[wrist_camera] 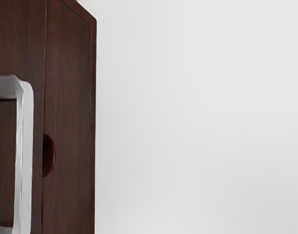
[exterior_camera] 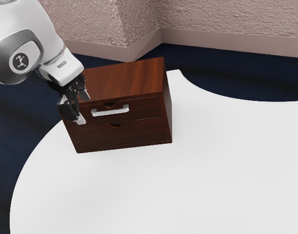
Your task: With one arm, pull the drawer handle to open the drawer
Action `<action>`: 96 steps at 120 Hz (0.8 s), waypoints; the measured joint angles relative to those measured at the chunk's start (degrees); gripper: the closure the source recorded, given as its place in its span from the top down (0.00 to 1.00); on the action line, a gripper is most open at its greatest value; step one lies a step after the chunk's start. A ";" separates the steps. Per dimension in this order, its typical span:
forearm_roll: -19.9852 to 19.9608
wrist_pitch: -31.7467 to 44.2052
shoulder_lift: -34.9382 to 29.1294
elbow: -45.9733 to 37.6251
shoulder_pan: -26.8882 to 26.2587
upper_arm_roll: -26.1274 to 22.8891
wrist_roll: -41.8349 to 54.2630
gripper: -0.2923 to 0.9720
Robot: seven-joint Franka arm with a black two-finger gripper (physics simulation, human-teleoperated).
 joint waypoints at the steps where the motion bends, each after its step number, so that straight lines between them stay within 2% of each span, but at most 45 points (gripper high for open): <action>1: 0.03 0.27 0.00 -0.14 0.00 0.02 -0.05 0.71; 34: 0.39 9.78 0.52 -4.27 -0.01 0.62 -1.36 0.63; 57: 0.38 15.13 4.09 -4.33 -0.04 0.63 -2.02 0.60; 96: 1.36 18.95 7.36 -4.19 1.07 1.06 -2.58 0.59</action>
